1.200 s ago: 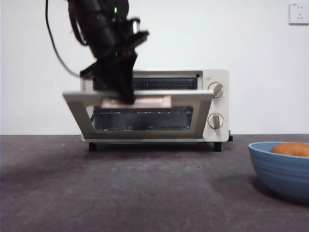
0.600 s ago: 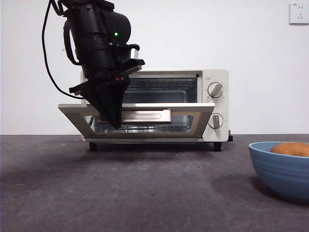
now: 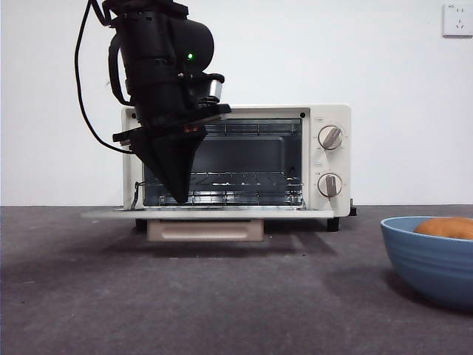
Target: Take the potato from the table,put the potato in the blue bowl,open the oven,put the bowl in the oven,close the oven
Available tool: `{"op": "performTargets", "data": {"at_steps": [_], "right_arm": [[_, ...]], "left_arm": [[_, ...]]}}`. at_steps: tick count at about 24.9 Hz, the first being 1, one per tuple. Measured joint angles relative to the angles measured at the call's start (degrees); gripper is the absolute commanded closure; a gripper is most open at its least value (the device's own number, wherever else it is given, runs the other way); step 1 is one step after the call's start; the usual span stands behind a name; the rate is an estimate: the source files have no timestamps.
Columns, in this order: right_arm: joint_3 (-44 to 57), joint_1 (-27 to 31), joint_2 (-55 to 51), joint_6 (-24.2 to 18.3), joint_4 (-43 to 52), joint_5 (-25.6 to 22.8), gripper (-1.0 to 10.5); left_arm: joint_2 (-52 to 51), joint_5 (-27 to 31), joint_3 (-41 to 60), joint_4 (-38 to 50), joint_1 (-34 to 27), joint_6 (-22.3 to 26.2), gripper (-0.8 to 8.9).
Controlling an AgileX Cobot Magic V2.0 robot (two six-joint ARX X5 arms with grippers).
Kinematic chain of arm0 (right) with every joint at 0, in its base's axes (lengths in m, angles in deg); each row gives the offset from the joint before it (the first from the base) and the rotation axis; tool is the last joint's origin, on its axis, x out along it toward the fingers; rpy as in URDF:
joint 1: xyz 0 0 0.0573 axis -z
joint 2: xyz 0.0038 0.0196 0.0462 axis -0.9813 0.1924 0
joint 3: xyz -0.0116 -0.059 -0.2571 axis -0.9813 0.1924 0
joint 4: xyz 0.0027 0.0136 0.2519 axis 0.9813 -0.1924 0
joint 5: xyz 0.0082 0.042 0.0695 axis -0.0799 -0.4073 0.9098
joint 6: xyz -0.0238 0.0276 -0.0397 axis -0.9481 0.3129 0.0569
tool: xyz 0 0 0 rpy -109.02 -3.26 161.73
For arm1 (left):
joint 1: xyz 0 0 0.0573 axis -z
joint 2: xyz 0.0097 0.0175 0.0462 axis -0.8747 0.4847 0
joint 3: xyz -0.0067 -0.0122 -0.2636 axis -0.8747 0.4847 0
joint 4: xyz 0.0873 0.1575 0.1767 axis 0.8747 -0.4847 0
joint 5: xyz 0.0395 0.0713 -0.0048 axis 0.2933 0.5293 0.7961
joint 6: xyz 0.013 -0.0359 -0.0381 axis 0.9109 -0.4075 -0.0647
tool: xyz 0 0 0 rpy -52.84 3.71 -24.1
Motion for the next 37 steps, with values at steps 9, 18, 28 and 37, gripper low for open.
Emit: {"op": "performTargets", "data": {"at_steps": [9,18,28,37], "right_arm": [[0.0,0.0,0.4,0.0,0.0,0.0,9.4],[0.2,0.0,10.3,4.7,0.0,1.2,3.1],[9.2,0.0,18.7,7.2,0.0,-3.7,3.2],[12.3,3.8,27.3,8.8,-0.1,-3.7,3.2]], "left_arm": [[-2.2,-1.7,0.3,-2.4,-0.1,0.6,8.19],[-27.0,-4.2,0.4,-5.2,-0.1,0.7,8.19],[-45.3,-4.2,0.4,-13.0,-0.1,0.7,8.19],[-51.9,-4.2,0.4,-17.0,-0.1,1.1,8.19]]}}
